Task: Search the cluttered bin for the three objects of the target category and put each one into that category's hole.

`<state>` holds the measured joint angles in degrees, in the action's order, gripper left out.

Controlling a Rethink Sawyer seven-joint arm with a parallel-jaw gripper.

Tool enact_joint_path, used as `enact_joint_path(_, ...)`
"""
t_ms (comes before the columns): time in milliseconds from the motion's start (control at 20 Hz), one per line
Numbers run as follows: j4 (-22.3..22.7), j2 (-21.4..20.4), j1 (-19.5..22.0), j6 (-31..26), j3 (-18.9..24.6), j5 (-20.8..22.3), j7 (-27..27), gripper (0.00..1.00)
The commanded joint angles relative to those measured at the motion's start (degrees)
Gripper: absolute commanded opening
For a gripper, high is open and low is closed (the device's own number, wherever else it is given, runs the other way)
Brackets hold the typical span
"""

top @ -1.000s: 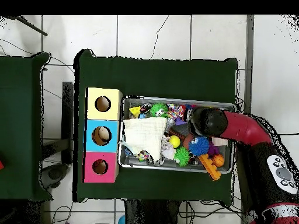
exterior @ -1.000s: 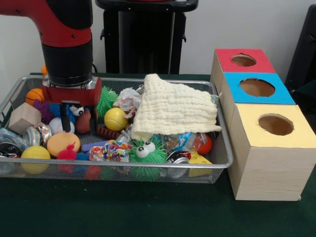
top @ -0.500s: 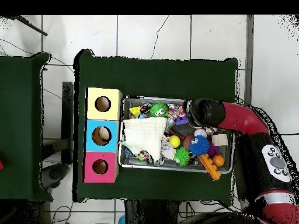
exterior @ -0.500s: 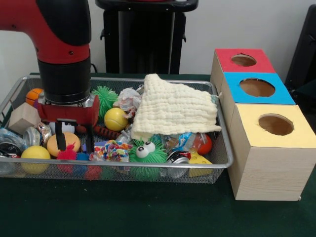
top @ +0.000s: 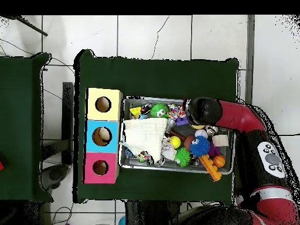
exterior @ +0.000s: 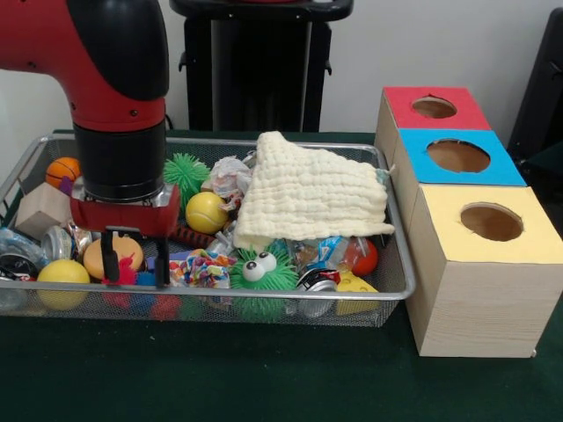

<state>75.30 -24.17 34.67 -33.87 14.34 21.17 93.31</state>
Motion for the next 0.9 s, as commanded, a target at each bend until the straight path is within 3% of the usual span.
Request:
enact_joint_path(50,-1.1,4.55,-0.82,4.14,-1.78,3.84,2.88,1.0)
enact_joint_path(900,2.85,3.28,1.97,4.93,0.28,3.49,-0.78,1.0)
